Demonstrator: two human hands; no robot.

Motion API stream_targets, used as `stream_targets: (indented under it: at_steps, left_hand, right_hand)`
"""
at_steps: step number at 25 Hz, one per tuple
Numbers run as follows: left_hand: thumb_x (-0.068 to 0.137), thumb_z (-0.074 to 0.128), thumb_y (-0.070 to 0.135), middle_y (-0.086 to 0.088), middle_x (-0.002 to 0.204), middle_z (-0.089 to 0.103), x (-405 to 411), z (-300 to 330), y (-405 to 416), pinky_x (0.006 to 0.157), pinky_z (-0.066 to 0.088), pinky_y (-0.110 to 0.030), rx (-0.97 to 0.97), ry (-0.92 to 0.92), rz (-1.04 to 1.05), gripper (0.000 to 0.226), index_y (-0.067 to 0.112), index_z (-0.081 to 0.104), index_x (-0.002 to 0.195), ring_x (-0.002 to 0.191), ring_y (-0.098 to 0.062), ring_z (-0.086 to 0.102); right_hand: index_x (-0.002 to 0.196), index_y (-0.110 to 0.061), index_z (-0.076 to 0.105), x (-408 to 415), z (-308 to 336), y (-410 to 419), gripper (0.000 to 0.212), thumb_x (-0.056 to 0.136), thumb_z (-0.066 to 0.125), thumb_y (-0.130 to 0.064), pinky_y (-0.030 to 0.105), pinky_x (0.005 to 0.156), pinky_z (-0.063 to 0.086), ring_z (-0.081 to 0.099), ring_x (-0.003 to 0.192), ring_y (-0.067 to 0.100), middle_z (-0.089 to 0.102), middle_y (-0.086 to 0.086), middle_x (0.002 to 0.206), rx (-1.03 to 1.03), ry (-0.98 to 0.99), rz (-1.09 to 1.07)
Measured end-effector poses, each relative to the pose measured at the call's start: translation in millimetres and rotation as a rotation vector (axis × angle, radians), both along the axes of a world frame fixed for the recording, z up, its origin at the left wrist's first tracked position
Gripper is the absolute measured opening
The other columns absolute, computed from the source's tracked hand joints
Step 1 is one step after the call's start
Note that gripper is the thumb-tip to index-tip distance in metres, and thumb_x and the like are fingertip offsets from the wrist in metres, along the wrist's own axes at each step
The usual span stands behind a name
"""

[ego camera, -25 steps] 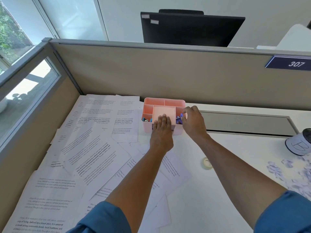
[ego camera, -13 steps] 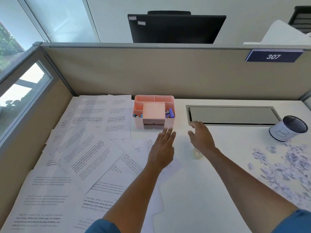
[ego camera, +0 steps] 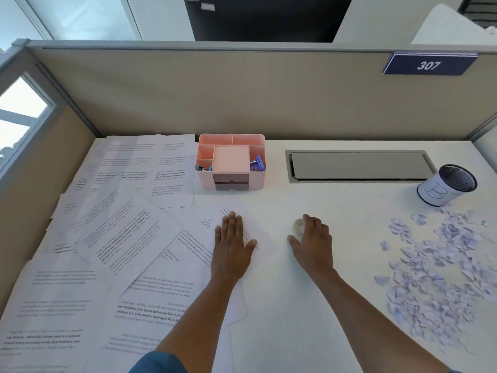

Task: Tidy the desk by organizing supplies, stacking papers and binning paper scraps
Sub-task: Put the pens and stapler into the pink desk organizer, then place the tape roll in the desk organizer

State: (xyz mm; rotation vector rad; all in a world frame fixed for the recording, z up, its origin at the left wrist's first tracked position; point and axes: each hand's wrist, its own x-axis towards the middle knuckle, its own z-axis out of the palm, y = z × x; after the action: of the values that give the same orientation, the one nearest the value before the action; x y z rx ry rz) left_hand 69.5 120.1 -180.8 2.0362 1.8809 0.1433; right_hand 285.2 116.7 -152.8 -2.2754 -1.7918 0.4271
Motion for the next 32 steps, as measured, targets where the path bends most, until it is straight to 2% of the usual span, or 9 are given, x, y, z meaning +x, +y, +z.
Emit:
stream_targets:
  at_steps: [3,9,15,19,22,27,32]
  left_hand:
    - [0.104,0.028,0.054,-0.001,0.166,-0.020,-1,-5,-3,0.123,-0.015,-0.034,0.046,0.007,-0.003,0.078,0.016,-0.012,0.158,0.153,-0.017,-0.021]
    - [0.103,0.030,0.052,-0.002,0.168,-0.013,-1,-12,-3,0.125,-0.009,-0.037,0.099,0.007,-0.005,0.077,0.015,-0.006,0.160,0.154,-0.018,-0.016]
    - [0.103,0.031,0.053,-0.004,0.168,-0.010,0,-13,-3,0.125,-0.008,-0.037,0.113,0.010,-0.011,0.077,0.013,-0.002,0.160,0.155,-0.019,-0.013]
    - [0.103,0.025,0.055,-0.003,0.167,-0.014,-1,-13,-4,0.125,-0.011,-0.036,0.108,0.016,-0.013,0.077,0.014,-0.004,0.160,0.154,-0.018,-0.017]
    - [0.102,0.023,0.055,-0.002,0.167,-0.014,-2,-14,-4,0.126,-0.007,-0.039,0.106,-0.005,-0.010,0.076,0.014,-0.005,0.160,0.154,-0.017,-0.017]
    - [0.102,0.019,0.056,-0.003,0.168,-0.011,-2,-16,-4,0.127,-0.004,-0.038,0.125,-0.002,-0.002,0.075,0.014,-0.004,0.160,0.154,-0.017,-0.015]
    - [0.103,0.021,0.055,-0.003,0.169,-0.010,-1,-17,-5,0.127,-0.003,-0.039,0.126,-0.009,0.004,0.075,0.014,-0.002,0.161,0.154,-0.017,-0.016]
  right_hand:
    - [0.140,-0.010,0.043,0,-1,-1,0.061,0.089,0.065,-0.032,0.042,0.091,0.044,0.046,0.116,0.031,0.050,0.009,0.132,0.012,0.003,-0.004]
    - [0.130,-0.010,0.050,2,-2,2,0.047,0.087,0.064,-0.023,0.043,0.086,0.045,0.049,0.107,0.033,0.054,0.011,0.122,0.050,-0.034,0.002]
    - [0.116,-0.013,0.054,-23,13,21,0.038,0.084,0.070,-0.022,0.040,0.082,0.049,0.055,0.098,0.030,0.061,0.006,0.111,0.209,0.147,0.024]
    - [0.113,-0.016,0.053,-55,41,56,0.036,0.084,0.071,-0.027,0.030,0.077,0.047,0.055,0.095,0.021,0.062,0.001,0.110,0.377,0.218,0.097]
    - [0.111,-0.017,0.054,-77,64,91,0.034,0.084,0.071,-0.029,0.028,0.075,0.047,0.052,0.097,0.018,0.061,0.001,0.111,0.431,0.241,0.189]
    - [0.105,-0.012,0.060,-96,92,150,0.026,0.083,0.069,-0.022,0.042,0.084,0.045,0.051,0.102,0.029,0.063,0.004,0.111,0.410,0.178,0.316]
    - [0.103,-0.013,0.063,-103,90,183,0.023,0.084,0.068,-0.025,0.039,0.088,0.040,0.049,0.111,0.030,0.062,0.006,0.112,0.311,0.053,0.360]
